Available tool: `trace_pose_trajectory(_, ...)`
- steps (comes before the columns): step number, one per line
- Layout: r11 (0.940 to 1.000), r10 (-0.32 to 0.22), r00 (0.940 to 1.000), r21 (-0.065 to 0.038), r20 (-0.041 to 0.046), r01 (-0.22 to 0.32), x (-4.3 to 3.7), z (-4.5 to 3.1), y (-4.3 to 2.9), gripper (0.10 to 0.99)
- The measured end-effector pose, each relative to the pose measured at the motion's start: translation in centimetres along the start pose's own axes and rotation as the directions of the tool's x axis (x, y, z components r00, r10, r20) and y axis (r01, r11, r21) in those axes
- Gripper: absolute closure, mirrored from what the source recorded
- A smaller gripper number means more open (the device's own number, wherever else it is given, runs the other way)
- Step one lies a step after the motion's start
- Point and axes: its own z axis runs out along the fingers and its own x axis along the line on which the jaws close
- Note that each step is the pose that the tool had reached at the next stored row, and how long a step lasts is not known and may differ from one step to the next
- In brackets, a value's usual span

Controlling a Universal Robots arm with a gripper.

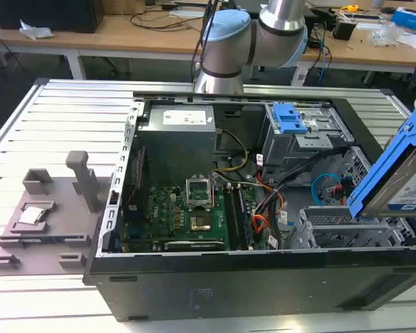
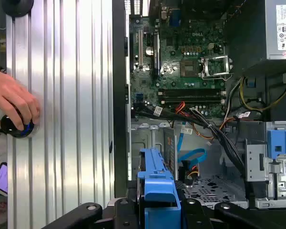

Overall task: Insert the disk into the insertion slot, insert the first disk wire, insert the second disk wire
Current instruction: 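Insert the disk into the insertion slot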

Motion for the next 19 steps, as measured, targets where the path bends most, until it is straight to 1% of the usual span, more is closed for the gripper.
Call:
trace_pose_trajectory(1,1.0,0.0,1.0,0.0,0.0,0.0,0.01,0.04,0.51,0.718)
trace_pose_trajectory(4,1.0,0.0,1.0,0.0,0.0,0.0,0.02,0.09,1.17,0.718)
trace_pose_trajectory(7,1.0,0.0,1.0,0.0,0.0,0.0,0.04,0.25,2.19,0.718)
trace_pose_trajectory(12,1.0,0.0,1.0,0.0,0.0001,0.0,-0.02,0.68,2.55,0.718)
trace_pose_trajectory(15,1.0,0.0,1.0,0.0,0.0001,0.0,-0.02,1.03,2.65,0.718)
trace_pose_trajectory(19,1.0,0.0,1.0,0.0,0.0,0.0,-0.02,1.26,2.75,0.718)
